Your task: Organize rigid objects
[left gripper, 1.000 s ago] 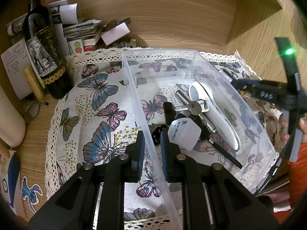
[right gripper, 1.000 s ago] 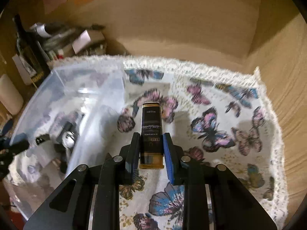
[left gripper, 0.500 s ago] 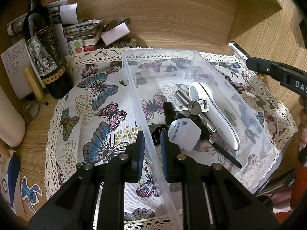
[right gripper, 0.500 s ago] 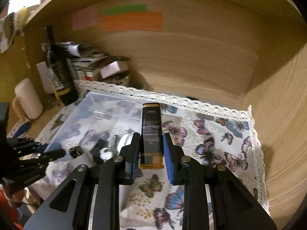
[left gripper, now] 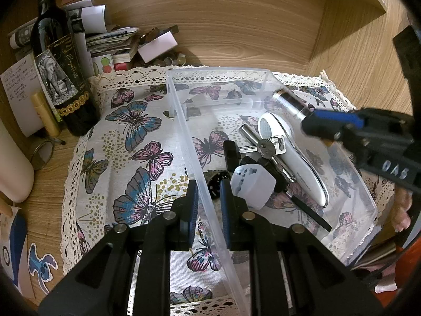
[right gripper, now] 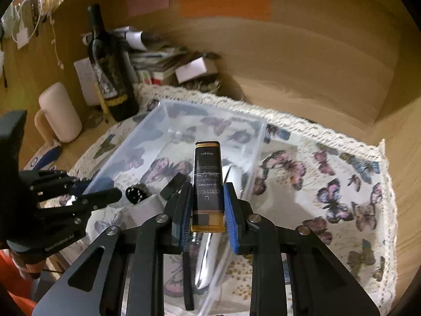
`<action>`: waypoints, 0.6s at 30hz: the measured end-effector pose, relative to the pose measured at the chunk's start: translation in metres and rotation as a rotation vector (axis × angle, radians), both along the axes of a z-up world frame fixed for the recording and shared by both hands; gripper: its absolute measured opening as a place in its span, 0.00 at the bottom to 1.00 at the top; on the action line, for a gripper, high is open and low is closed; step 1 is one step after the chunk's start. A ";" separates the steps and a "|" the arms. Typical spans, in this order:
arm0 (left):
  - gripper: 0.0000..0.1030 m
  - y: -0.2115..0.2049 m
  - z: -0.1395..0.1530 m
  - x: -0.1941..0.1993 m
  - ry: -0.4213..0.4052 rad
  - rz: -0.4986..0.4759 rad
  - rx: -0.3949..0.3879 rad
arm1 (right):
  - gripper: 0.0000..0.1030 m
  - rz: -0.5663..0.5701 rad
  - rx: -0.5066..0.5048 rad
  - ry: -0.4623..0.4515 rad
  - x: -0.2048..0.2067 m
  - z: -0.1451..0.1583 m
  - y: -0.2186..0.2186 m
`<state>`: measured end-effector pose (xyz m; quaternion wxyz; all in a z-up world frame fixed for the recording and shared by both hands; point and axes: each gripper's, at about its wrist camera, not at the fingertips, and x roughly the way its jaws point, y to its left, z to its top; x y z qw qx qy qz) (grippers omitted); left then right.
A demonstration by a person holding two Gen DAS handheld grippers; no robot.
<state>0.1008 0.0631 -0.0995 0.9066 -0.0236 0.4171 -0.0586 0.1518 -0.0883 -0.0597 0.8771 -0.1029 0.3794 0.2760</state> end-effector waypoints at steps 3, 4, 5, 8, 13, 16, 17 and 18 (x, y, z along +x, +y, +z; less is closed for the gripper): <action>0.15 0.000 0.000 0.000 0.000 0.000 0.001 | 0.21 0.014 -0.006 0.030 0.001 -0.009 0.005; 0.15 0.000 0.000 0.000 0.000 0.001 0.001 | 0.21 0.018 -0.007 0.034 0.001 -0.010 0.005; 0.15 0.000 0.000 0.000 0.000 0.001 0.001 | 0.21 0.019 -0.010 0.036 0.001 -0.012 0.005; 0.15 -0.002 0.000 0.001 0.002 0.003 0.004 | 0.24 0.022 -0.020 0.035 -0.001 -0.013 0.007; 0.15 -0.003 -0.001 0.003 0.011 0.009 0.005 | 0.38 0.021 -0.014 0.016 -0.007 -0.009 0.003; 0.17 -0.004 0.002 0.003 0.008 0.022 0.026 | 0.45 0.009 0.004 -0.014 -0.014 0.000 -0.004; 0.18 -0.004 0.004 0.002 0.002 0.028 0.030 | 0.49 0.005 0.012 -0.023 -0.017 0.003 -0.006; 0.21 -0.004 0.007 0.001 -0.006 0.033 0.035 | 0.53 -0.001 0.019 -0.036 -0.019 0.006 -0.009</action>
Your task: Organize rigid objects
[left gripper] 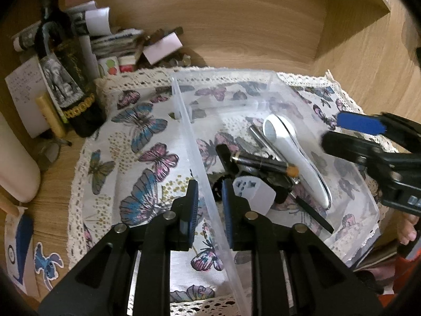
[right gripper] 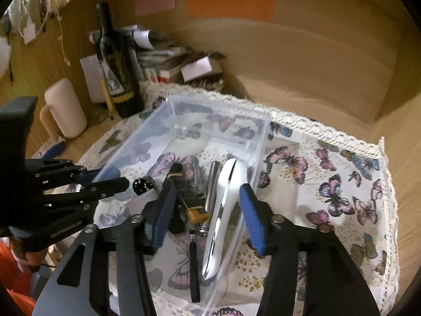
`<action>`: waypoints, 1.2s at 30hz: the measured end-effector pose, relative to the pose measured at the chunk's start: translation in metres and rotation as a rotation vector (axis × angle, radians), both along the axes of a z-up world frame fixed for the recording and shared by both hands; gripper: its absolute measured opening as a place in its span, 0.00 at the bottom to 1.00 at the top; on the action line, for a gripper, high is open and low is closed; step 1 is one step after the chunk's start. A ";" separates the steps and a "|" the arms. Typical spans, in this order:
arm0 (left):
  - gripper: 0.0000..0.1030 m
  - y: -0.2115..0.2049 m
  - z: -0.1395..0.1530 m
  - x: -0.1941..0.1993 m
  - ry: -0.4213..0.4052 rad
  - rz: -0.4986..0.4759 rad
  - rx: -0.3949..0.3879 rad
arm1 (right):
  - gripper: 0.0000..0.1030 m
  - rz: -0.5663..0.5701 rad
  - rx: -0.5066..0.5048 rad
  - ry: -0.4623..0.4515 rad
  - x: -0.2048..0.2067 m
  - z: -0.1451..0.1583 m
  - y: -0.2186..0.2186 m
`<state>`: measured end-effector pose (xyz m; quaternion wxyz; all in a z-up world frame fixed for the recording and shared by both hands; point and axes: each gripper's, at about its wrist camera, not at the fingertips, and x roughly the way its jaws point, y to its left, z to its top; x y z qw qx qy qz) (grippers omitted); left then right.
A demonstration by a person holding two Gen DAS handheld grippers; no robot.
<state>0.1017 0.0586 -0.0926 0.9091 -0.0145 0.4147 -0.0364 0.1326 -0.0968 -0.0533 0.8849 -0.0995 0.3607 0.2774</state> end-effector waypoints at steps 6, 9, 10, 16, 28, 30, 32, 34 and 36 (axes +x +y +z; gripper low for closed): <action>0.56 -0.005 0.029 -0.016 -0.100 0.012 0.010 | 0.77 -0.042 0.042 -0.095 -0.020 0.023 -0.020; 0.68 -0.010 0.047 -0.030 -0.170 0.016 0.014 | 0.83 -0.065 0.076 -0.141 -0.030 0.034 -0.030; 0.70 -0.012 0.053 -0.034 -0.196 0.021 0.017 | 0.85 -0.074 0.079 -0.159 -0.033 0.038 -0.033; 0.93 -0.024 0.085 -0.058 -0.355 0.043 0.028 | 1.00 -0.161 0.124 -0.292 -0.056 0.058 -0.055; 0.99 -0.048 0.107 -0.088 -0.506 0.052 0.045 | 1.00 -0.191 0.219 -0.306 -0.075 0.070 -0.082; 0.99 -0.050 0.108 -0.089 -0.506 0.049 0.038 | 1.00 -0.188 0.219 -0.311 -0.077 0.071 -0.084; 0.99 -0.051 0.108 -0.089 -0.507 0.047 0.036 | 1.00 -0.187 0.220 -0.316 -0.080 0.070 -0.085; 0.99 -0.052 0.108 -0.089 -0.508 0.047 0.036 | 1.00 -0.185 0.223 -0.320 -0.081 0.071 -0.084; 0.99 -0.053 0.107 -0.090 -0.510 0.047 0.035 | 1.00 -0.189 0.227 -0.328 -0.082 0.070 -0.085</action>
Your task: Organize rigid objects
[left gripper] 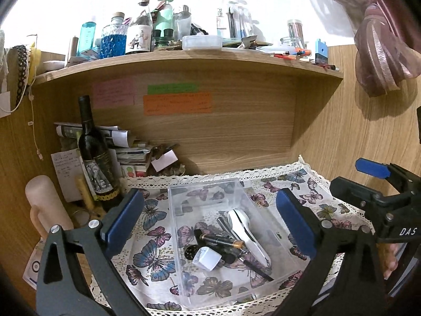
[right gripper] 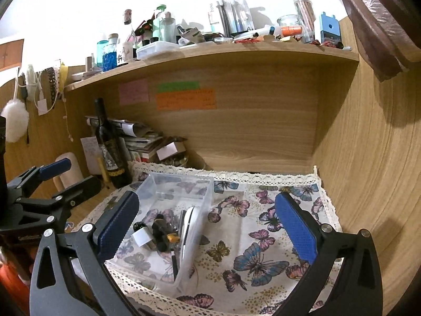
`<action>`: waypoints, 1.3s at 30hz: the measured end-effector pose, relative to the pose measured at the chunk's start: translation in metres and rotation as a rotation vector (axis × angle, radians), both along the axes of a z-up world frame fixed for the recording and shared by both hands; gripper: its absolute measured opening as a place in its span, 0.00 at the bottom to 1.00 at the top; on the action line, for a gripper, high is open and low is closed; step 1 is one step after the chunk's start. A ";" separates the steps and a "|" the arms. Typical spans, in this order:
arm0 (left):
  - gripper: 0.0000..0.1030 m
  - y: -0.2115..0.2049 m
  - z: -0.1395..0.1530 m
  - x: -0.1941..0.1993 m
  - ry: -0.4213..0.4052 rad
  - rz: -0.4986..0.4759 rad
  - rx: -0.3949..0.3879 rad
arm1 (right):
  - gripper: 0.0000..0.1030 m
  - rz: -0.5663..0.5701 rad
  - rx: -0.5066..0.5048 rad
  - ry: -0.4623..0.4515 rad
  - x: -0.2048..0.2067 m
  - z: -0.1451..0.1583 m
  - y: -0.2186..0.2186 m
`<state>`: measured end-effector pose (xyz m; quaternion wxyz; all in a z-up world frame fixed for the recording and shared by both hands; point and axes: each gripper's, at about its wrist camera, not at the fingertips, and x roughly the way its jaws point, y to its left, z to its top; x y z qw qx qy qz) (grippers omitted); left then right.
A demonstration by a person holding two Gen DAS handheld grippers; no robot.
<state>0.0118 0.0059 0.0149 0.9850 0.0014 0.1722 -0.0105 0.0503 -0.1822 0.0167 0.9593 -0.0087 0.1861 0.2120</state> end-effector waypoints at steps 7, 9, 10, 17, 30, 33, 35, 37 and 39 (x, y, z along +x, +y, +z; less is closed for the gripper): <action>0.99 0.001 -0.002 0.001 0.009 -0.002 -0.007 | 1.00 0.001 0.004 0.003 0.000 -0.001 0.000; 0.99 0.001 -0.002 0.002 0.010 -0.002 -0.008 | 1.00 -0.003 0.005 0.005 0.000 -0.001 0.000; 0.99 0.001 -0.002 0.002 0.010 -0.002 -0.008 | 1.00 -0.004 0.006 0.006 0.000 -0.001 0.000; 0.99 0.002 -0.004 0.003 0.013 -0.007 -0.005 | 1.00 -0.007 0.007 0.019 0.002 -0.003 0.001; 0.99 0.004 -0.005 0.004 0.020 -0.011 -0.010 | 1.00 -0.012 0.033 0.035 0.004 -0.004 0.000; 0.99 0.004 -0.006 0.005 0.020 -0.011 -0.010 | 1.00 -0.014 0.032 0.034 0.003 -0.004 0.001; 0.99 0.004 -0.006 0.005 0.020 -0.011 -0.011 | 1.00 -0.016 0.031 0.035 0.003 -0.004 0.002; 0.99 0.004 -0.006 0.005 0.022 -0.011 -0.010 | 1.00 -0.013 0.030 0.037 0.003 -0.004 0.003; 0.99 0.004 -0.007 0.006 0.026 -0.012 -0.009 | 1.00 -0.013 0.030 0.039 0.003 -0.004 0.003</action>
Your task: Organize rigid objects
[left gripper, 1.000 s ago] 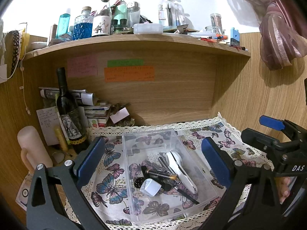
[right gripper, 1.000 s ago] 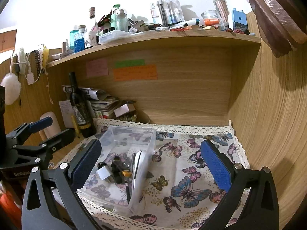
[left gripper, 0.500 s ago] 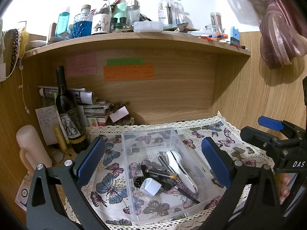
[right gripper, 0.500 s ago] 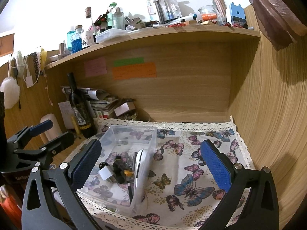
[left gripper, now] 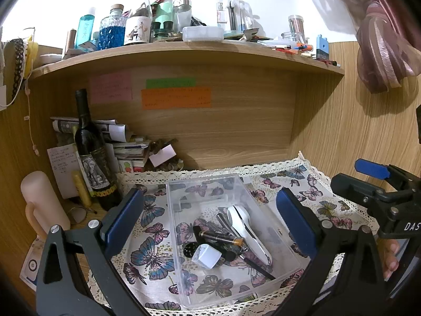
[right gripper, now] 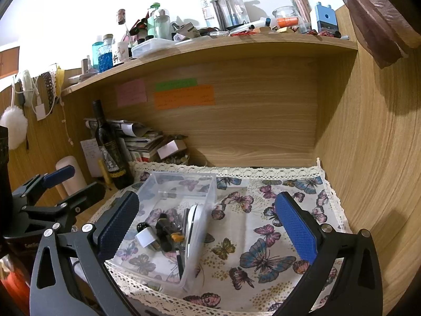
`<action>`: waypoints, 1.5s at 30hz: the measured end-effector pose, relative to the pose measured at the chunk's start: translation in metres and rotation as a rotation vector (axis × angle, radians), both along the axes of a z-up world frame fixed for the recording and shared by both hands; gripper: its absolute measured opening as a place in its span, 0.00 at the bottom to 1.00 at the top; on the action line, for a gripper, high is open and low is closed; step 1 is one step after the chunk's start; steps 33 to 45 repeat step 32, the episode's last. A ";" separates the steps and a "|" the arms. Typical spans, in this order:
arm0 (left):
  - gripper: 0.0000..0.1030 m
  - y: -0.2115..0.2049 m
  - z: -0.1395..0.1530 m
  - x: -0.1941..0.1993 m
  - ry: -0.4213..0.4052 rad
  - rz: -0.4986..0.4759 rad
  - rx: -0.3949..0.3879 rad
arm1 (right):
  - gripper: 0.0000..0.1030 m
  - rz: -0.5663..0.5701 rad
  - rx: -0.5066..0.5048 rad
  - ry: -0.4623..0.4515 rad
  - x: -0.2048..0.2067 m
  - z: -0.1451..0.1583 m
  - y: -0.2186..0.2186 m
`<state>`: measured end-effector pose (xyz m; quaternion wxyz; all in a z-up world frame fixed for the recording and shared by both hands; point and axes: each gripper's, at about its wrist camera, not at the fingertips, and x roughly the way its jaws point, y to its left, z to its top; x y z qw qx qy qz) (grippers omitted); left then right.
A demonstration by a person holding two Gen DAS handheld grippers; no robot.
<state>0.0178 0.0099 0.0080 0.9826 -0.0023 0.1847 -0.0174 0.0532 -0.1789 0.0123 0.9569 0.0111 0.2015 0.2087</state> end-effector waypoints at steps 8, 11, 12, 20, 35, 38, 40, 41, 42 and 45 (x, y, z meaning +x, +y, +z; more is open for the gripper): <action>0.99 0.004 -0.003 0.005 0.015 -0.004 -0.022 | 1.00 0.003 0.000 0.004 0.001 0.000 0.003; 0.99 0.006 -0.003 0.005 0.018 -0.001 -0.031 | 1.00 0.002 0.000 0.004 0.001 0.000 0.004; 0.99 0.007 -0.003 0.006 0.018 0.002 -0.033 | 1.00 0.001 -0.001 0.003 0.001 0.000 0.004; 0.99 0.007 -0.004 0.007 0.025 0.000 -0.029 | 1.00 -0.004 0.006 0.010 0.002 -0.001 0.006; 0.99 0.008 -0.007 0.010 0.041 -0.016 -0.037 | 1.00 -0.005 -0.002 0.032 0.005 -0.005 0.009; 0.99 0.008 -0.007 0.010 0.041 -0.016 -0.037 | 1.00 -0.005 -0.002 0.032 0.005 -0.005 0.009; 0.99 0.008 -0.007 0.010 0.041 -0.016 -0.037 | 1.00 -0.005 -0.002 0.032 0.005 -0.005 0.009; 0.99 0.008 -0.007 0.010 0.041 -0.016 -0.037 | 1.00 -0.005 -0.002 0.032 0.005 -0.005 0.009; 0.99 0.008 -0.007 0.010 0.041 -0.016 -0.037 | 1.00 -0.005 -0.002 0.032 0.005 -0.005 0.009; 0.99 0.008 -0.007 0.010 0.041 -0.016 -0.037 | 1.00 -0.005 -0.002 0.032 0.005 -0.005 0.009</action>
